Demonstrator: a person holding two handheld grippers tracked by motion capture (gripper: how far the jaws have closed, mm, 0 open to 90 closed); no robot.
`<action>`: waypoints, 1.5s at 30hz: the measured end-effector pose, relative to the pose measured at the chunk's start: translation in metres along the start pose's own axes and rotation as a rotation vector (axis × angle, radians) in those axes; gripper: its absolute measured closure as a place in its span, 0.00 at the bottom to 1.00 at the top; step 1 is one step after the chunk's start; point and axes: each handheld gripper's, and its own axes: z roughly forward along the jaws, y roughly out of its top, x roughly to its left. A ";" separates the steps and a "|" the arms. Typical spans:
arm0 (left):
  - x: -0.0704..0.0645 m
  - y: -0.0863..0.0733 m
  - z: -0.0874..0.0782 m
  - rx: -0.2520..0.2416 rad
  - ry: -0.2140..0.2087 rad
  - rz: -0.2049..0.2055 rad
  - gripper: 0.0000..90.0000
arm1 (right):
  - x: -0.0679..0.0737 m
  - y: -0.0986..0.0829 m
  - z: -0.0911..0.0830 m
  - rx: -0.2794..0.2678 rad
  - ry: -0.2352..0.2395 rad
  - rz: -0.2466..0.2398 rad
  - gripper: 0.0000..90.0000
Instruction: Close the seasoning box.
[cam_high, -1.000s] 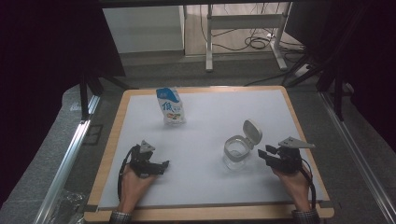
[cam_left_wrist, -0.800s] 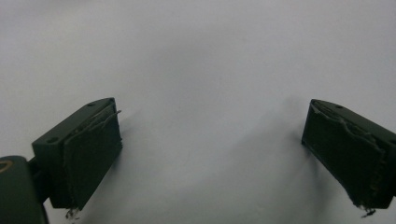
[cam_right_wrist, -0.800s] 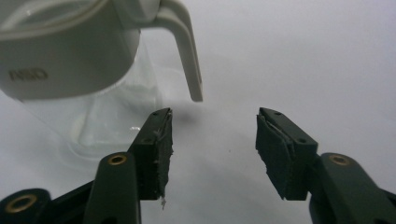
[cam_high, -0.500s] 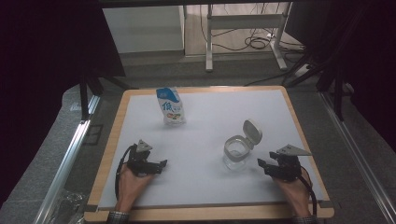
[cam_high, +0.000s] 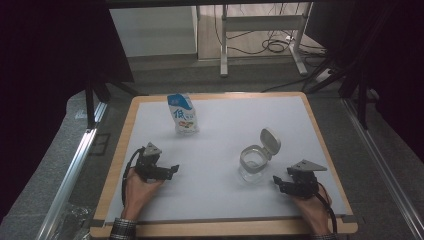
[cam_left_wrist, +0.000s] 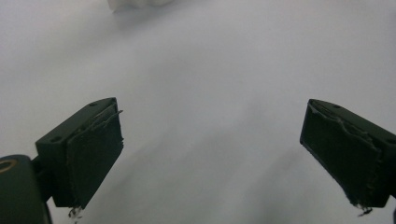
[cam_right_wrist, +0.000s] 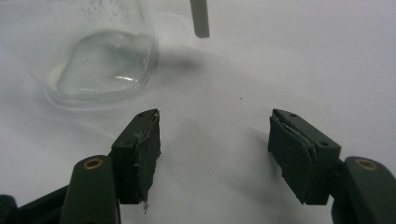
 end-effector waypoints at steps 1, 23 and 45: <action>0.001 0.001 0.000 0.000 -0.004 0.003 0.06 | 0.000 0.000 0.000 -0.003 -0.001 -0.004 0.38; 0.012 0.029 0.009 0.013 -0.025 0.027 0.08 | 0.004 0.000 0.003 0.023 -0.029 -0.032 0.22; 0.036 0.066 0.012 -0.006 -0.030 0.014 0.17 | 0.004 0.000 0.004 0.030 -0.047 -0.022 0.17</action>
